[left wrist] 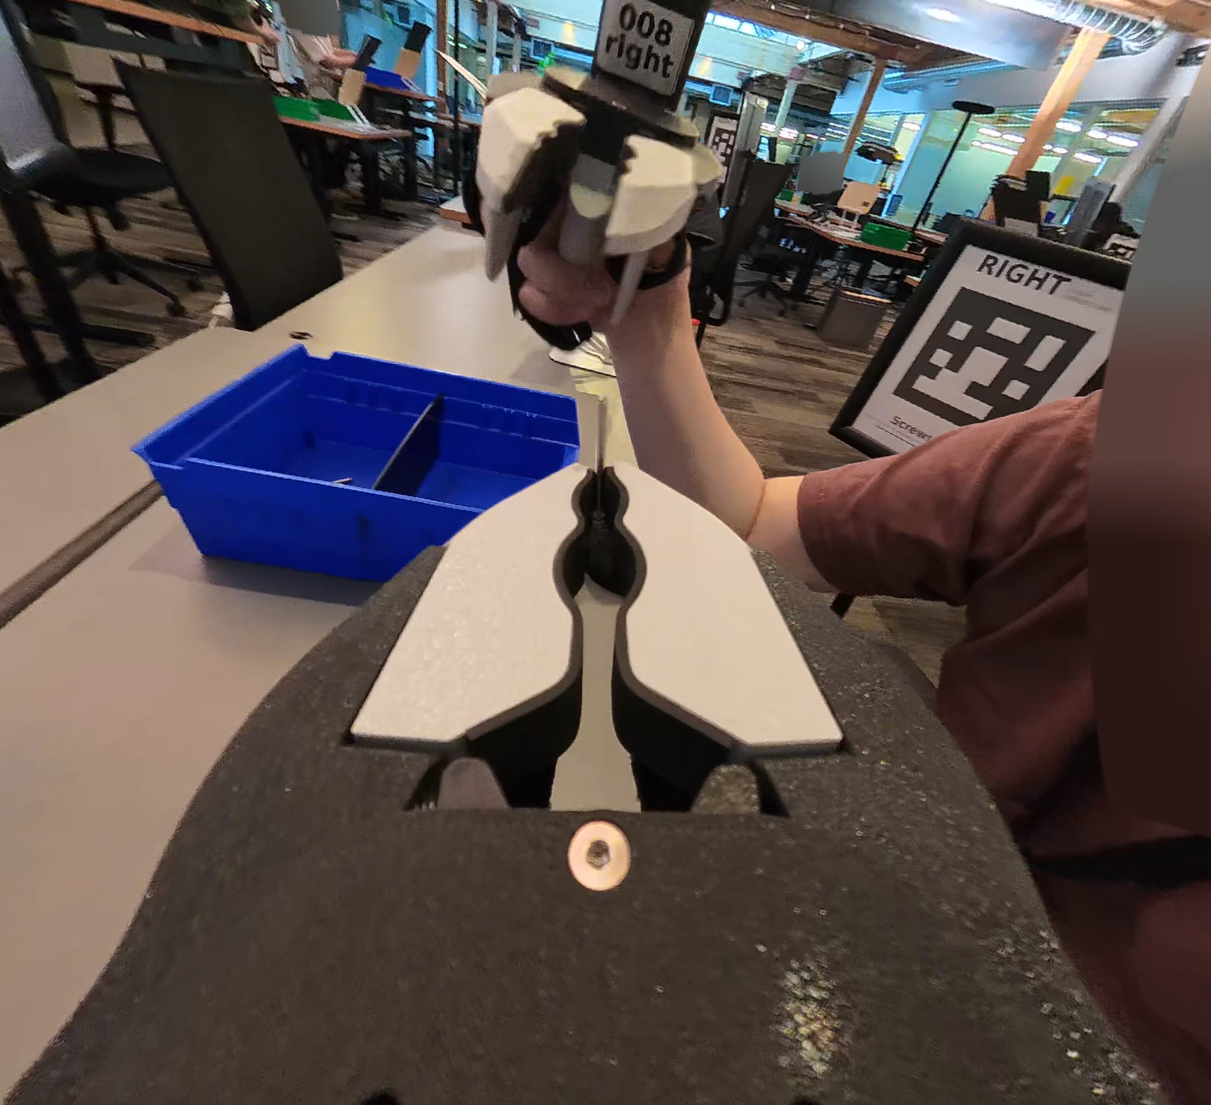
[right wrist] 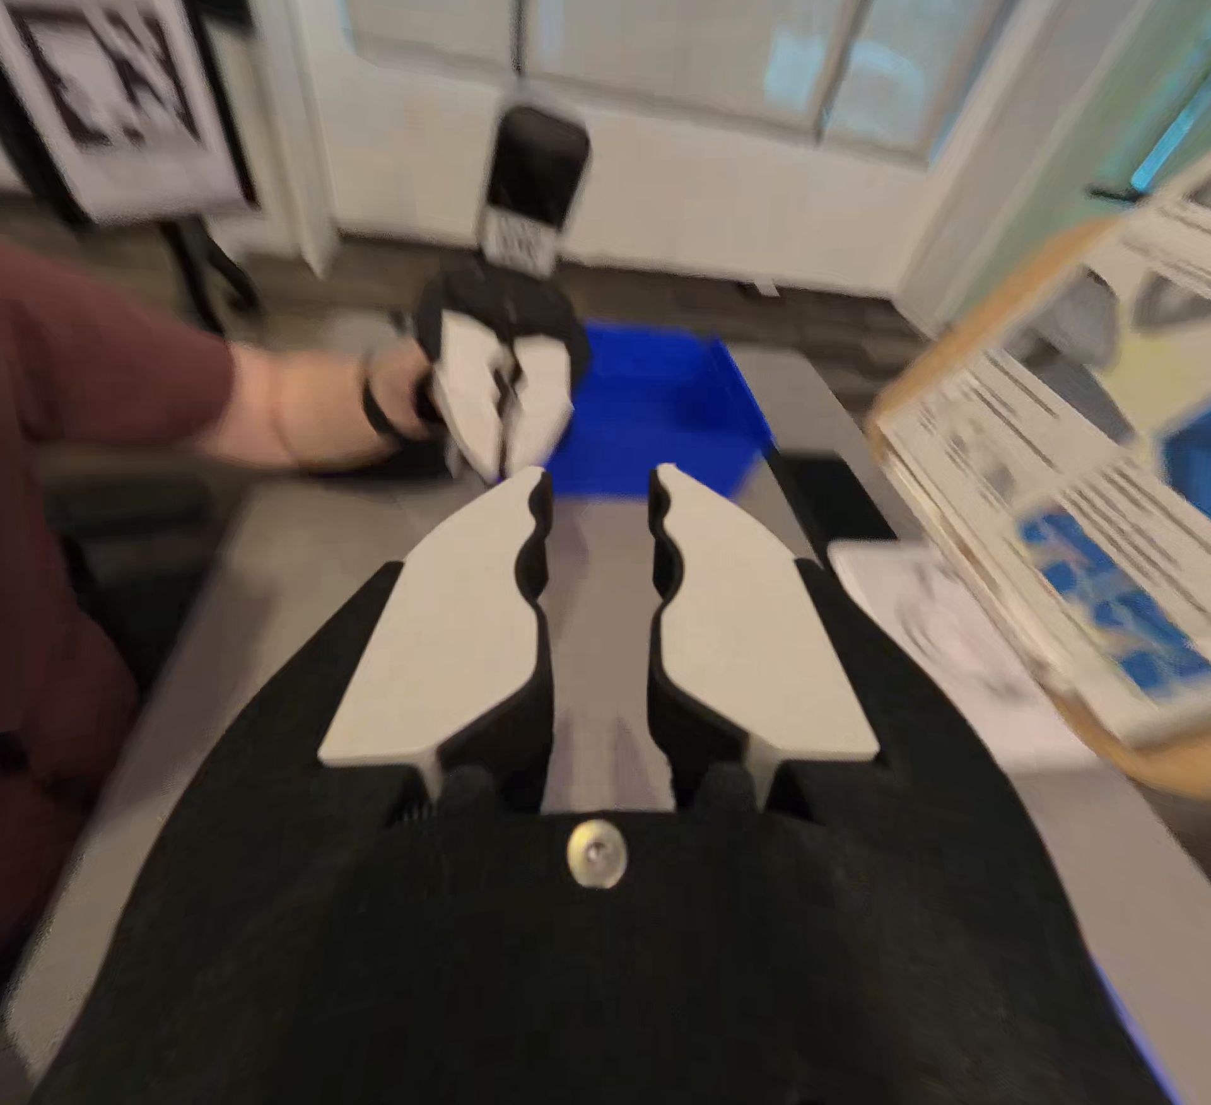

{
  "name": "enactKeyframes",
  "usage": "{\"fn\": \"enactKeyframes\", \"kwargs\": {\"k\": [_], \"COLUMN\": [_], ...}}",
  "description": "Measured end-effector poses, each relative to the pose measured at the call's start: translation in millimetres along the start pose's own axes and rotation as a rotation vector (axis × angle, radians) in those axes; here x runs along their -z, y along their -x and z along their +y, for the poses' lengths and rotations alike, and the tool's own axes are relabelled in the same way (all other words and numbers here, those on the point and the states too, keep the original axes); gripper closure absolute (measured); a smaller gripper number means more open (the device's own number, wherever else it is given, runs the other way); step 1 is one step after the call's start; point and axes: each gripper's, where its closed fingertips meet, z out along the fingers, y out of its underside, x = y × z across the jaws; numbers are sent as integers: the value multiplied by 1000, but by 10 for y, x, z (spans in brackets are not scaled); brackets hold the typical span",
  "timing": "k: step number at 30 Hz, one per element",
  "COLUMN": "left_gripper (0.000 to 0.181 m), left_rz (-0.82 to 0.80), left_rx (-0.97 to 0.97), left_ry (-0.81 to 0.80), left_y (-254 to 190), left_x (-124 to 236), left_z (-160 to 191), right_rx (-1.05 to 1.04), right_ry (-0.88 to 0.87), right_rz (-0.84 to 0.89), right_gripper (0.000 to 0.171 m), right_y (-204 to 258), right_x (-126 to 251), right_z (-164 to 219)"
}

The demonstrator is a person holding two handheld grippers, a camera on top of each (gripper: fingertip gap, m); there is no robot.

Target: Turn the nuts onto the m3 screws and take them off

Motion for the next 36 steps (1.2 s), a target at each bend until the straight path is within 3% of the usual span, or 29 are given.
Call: {"fn": "enactKeyframes", "kwargs": {"k": [2,5,13,15,22,28,30,31,34,36], "left_gripper": [179,179,179,179,179,141,139,139,141,140], "left_rz": [-12,-13,-17,-17,-21,-81,-135,-161,-222,-275], "left_rx": [-13,-16,-10,-6,-3,60,61,58,58,46], "left_ry": [-9,-18,-14,-20,-23,-30,-31,-30,1,43], "left_y": [1,-10,13,15,34,165,251,290,371,434], "left_x": [24,58,78,85,88,100,152,184,257,291], "left_z": [-30,-67,-72,-83,-79,-76,-90,-99,-89,-50], "right_rx": [-109,-186,-252,-234,-254,-288,-261,-241,-259,-400], "right_ry": [-134,-170,-99,-86,-81,-119,-67,24,393,578], "right_rz": [-107,-142,-262,-255,-287,-245,-84,85,741,961], "right_gripper": [143,143,150,161,168,168,168,168,168,168], "right_y": [119,124,287,296,312,139,-176,-470,-1517,-1841], "right_x": [-216,-447,-744,-768,-762,-648,-437,-269,705,1273], "right_z": [-163,-132,68,90,104,62,140,305,1096,1644]}}
